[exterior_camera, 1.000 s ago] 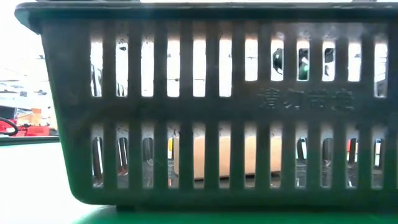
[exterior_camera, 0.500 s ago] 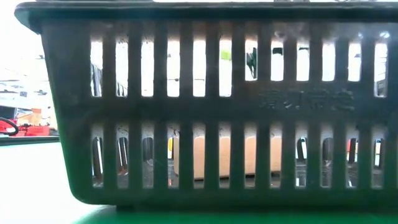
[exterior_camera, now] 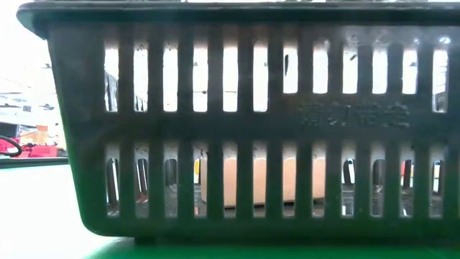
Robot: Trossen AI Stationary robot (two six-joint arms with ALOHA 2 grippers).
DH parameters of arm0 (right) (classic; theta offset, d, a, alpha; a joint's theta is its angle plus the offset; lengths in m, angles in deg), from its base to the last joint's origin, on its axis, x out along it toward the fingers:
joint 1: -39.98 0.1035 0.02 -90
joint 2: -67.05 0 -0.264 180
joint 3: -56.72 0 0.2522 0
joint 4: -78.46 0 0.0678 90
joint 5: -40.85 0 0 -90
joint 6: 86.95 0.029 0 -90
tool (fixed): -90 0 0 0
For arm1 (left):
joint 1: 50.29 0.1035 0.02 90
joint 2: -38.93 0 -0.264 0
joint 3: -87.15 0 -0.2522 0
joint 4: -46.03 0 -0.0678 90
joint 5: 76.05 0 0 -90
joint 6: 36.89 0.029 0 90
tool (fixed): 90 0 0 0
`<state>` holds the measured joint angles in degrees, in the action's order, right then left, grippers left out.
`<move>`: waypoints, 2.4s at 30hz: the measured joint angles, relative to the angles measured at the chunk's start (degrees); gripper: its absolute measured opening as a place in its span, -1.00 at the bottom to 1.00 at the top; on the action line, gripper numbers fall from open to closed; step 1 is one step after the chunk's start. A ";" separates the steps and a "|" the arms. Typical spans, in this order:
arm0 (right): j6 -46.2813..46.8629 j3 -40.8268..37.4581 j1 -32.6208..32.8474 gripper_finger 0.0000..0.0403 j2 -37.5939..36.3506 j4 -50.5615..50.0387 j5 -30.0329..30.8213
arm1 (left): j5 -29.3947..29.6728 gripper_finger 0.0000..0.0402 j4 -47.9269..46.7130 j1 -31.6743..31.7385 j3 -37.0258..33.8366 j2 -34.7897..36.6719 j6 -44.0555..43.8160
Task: Sort & place blocks by color
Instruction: Put the green block into the green bin
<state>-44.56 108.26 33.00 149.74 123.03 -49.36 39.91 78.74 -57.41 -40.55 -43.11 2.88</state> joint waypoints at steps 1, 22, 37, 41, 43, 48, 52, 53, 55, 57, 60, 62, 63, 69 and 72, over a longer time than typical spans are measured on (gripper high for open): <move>0.50 0.27 0.16 -0.42 0.80 0.89 0.11 | 0.02 0.26 0.68 -0.30 -0.02 -0.44 1.09; -2.61 13.77 5.18 -0.42 13.10 -0.14 -2.90 | 4.69 0.22 4.57 -1.54 0.02 -1.29 2.96; -0.18 13.84 0.97 -0.23 9.11 -7.73 -15.53 | 10.49 -0.32 4.33 -6.46 0.02 -1.06 -0.69; -2.51 13.84 -0.77 -0.10 4.61 -19.17 -16.23 | 10.78 -0.33 4.61 -7.38 0.02 -0.88 -2.38; -3.94 13.79 -1.14 -0.02 2.51 -26.10 -16.28 | 11.42 -0.33 4.47 -7.74 0.02 -0.90 -3.77; -6.06 13.79 -1.27 0.14 -3.94 -43.39 -16.32 | 12.71 -0.33 -3.42 -10.92 0.02 -0.04 -13.05; -6.05 13.79 -0.71 0.17 -7.83 -55.83 -16.23 | 12.59 -0.33 -17.13 -14.88 0.24 3.42 -27.32; -5.98 13.79 -0.53 0.17 -8.67 -58.09 -16.25 | 12.46 -0.33 -21.60 -15.79 0.20 4.84 -31.55; -5.46 13.79 -0.39 0.15 -10.04 -62.44 -16.25 | 10.56 -0.33 -28.86 -17.08 0.42 7.63 -40.94; -5.28 13.79 -0.39 0.14 -10.33 -65.11 -16.23 | 5.89 -0.33 -38.07 -17.94 0.41 11.48 -52.02; -4.00 13.67 -0.42 0.12 -10.81 -69.03 -16.14 | -6.72 -0.33 -47.98 -18.15 0.48 16.27 -70.21; -3.97 13.70 -0.42 0.11 -10.53 -68.86 -16.14 | -14.14 -0.33 -55.70 -18.92 0.44 18.76 -80.72; -3.91 13.53 -0.42 0.11 -10.45 -69.06 -16.14 | -17.10 -0.33 -58.15 -19.81 0.44 19.44 -85.96; -4.01 11.17 -0.42 0.11 -10.44 -69.44 -16.10 | -26.39 -0.33 -66.24 -29.06 0.39 19.90 -110.34; -4.01 9.43 -0.42 0.11 -10.44 -69.36 -16.13 | -28.39 -0.33 -66.59 -34.79 0.39 19.34 -116.53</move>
<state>-48.58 117.69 32.58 139.30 53.67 -65.49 11.51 12.15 -92.21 -40.15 -23.77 -113.65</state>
